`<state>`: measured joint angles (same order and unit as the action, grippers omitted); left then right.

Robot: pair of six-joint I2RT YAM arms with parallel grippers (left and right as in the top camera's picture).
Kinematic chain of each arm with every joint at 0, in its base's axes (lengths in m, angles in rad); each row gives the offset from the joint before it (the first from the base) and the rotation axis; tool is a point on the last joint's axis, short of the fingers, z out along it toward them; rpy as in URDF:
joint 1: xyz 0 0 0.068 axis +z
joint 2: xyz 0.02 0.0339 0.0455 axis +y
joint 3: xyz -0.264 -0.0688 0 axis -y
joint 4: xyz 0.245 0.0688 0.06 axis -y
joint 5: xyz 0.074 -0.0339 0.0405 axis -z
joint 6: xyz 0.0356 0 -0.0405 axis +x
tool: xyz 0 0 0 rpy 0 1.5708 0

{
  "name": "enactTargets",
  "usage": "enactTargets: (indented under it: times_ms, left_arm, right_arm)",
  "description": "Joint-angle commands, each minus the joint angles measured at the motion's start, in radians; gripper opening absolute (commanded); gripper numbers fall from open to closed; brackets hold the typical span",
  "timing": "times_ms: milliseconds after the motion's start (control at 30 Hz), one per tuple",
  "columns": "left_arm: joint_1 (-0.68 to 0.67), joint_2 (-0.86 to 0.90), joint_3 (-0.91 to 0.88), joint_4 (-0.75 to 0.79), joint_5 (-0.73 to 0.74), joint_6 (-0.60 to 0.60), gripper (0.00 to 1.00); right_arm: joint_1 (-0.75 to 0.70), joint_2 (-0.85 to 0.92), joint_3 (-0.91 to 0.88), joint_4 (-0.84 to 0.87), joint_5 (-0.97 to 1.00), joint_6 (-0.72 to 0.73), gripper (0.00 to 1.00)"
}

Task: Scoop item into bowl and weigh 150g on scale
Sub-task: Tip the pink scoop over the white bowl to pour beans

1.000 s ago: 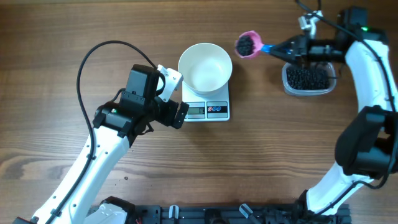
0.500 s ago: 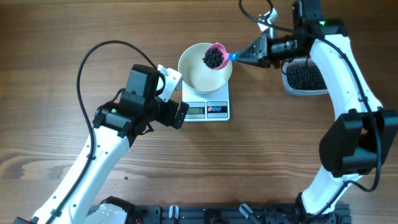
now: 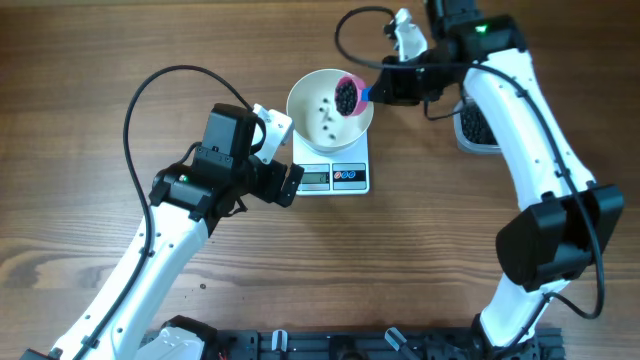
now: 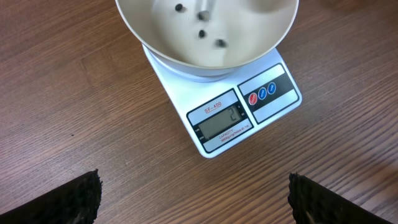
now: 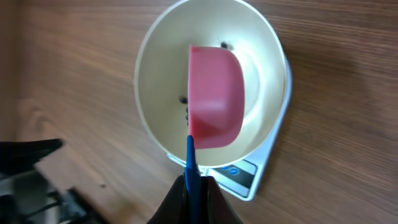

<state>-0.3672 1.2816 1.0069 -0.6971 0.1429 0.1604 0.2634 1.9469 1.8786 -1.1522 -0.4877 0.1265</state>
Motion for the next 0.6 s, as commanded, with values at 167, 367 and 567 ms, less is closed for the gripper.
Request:
enactTargets:
  times_ms: [167,367,567]
  left_arm:
    - [0.006,-0.012,-0.006,0.0,-0.006,0.013,1.0]
    - [0.006,-0.012,-0.006,0.0,-0.006,0.013,1.0]
    - [0.006,-0.012,-0.006,0.0,-0.006,0.013,1.0]
  right_arm:
    - [0.084,0.003,0.024,0.026,0.279,-0.04,0.04]
    - [0.116,0.004,0.024,0.056,0.351,-0.084,0.04]
    - [0.145,0.004,0.024,0.079,0.432,-0.209,0.04]
